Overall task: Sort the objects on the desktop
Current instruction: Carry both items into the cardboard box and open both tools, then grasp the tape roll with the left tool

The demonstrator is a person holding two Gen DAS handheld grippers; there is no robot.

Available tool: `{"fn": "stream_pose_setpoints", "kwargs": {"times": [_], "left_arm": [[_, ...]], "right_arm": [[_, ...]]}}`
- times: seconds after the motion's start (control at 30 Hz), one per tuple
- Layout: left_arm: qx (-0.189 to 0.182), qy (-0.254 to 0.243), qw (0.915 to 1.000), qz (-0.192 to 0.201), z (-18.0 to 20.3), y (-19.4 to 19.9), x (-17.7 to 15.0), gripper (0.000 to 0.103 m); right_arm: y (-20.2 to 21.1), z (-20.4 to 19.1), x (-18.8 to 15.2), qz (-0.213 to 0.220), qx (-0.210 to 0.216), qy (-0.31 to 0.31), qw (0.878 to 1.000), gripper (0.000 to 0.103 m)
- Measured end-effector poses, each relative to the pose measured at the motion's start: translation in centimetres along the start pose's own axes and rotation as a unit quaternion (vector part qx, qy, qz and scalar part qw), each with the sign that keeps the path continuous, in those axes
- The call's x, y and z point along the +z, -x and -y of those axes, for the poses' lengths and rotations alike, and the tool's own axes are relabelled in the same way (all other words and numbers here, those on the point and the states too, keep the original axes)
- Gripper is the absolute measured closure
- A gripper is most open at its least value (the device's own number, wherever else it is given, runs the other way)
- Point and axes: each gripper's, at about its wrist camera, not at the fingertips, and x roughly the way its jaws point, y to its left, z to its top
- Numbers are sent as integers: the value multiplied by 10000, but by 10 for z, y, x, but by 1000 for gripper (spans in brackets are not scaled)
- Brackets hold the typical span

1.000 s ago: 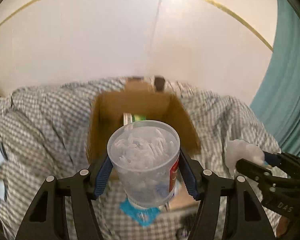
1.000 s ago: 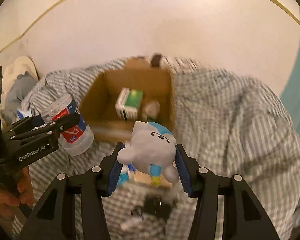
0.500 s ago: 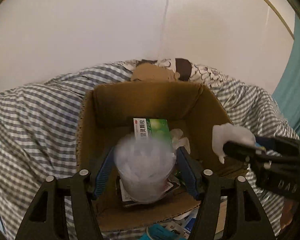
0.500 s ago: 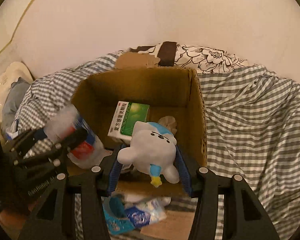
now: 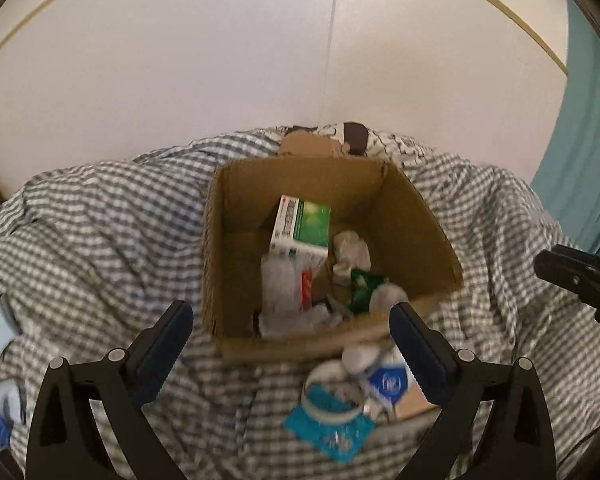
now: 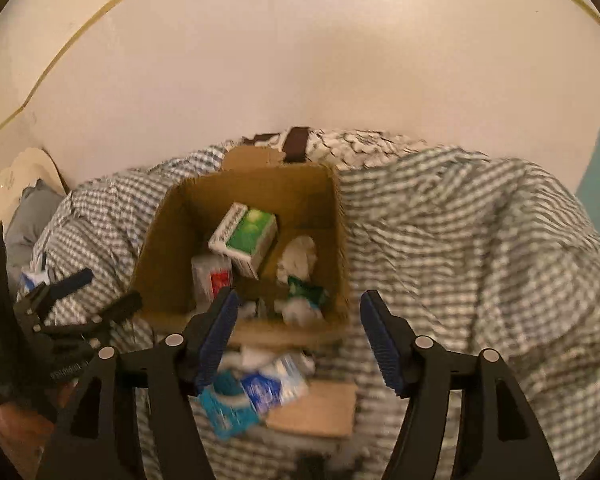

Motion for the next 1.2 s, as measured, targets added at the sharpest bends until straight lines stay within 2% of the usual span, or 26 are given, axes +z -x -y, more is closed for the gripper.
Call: {"fn": "stream_pose_setpoints", "kwargs": {"times": [0.1, 0.17, 0.23, 0.37, 0.5, 0.63, 0.73, 0.87, 1.03, 1.13, 1.17, 1.2], "left_arm": [[-16, -18, 10000, -46, 4, 8, -28, 0], [-40, 26, 9997, -221, 10, 2, -52, 0], [-163, 12, 9989, -429, 17, -11, -74, 0], [-176, -42, 9977, -647, 29, -35, -113, 0], [-238, -385, 9946, -931, 41, -61, -137, 0], [-303, -511, 9938, -942, 43, -75, -141, 0], [-378, -446, 9932, -1008, 42, -90, -138, 0], [-397, -317, 9928, -1089, 35, -112, -134, 0], [-400, -229, 9906, -1291, 31, -141, -125, 0], [-619, -228, 9891, -1313, 32, -149, -121, 0], [-657, -248, 9892, -1289, 33, -150, -121, 2], [-684, -264, 9893, -1262, 33, -149, -120, 9]], "right_arm": [[11, 4, -38, -125, -179, -35, 9998, 35], [9, 6, -59, -283, -206, -122, 9993, 31], [-2, 8, -87, -574, -176, -241, 9979, 31], [-34, 14, -134, -1141, -130, -603, 9916, 31], [-68, 22, -168, -1665, -119, -931, 9816, 31], [-89, 28, -183, -1936, -46, -1097, 9749, 31], [-104, 32, -191, -2061, -185, -1082, 9724, 25], [-121, 39, -201, -2263, -198, -1179, 9667, 25], [-121, 43, -204, -2113, -144, -1190, 9700, 27], [-118, 43, -206, -2061, -177, -1120, 9719, 27], [-118, 42, -206, -2057, -183, -1096, 9723, 28], [-116, 42, -206, -2045, -194, -1065, 9728, 28]]}}
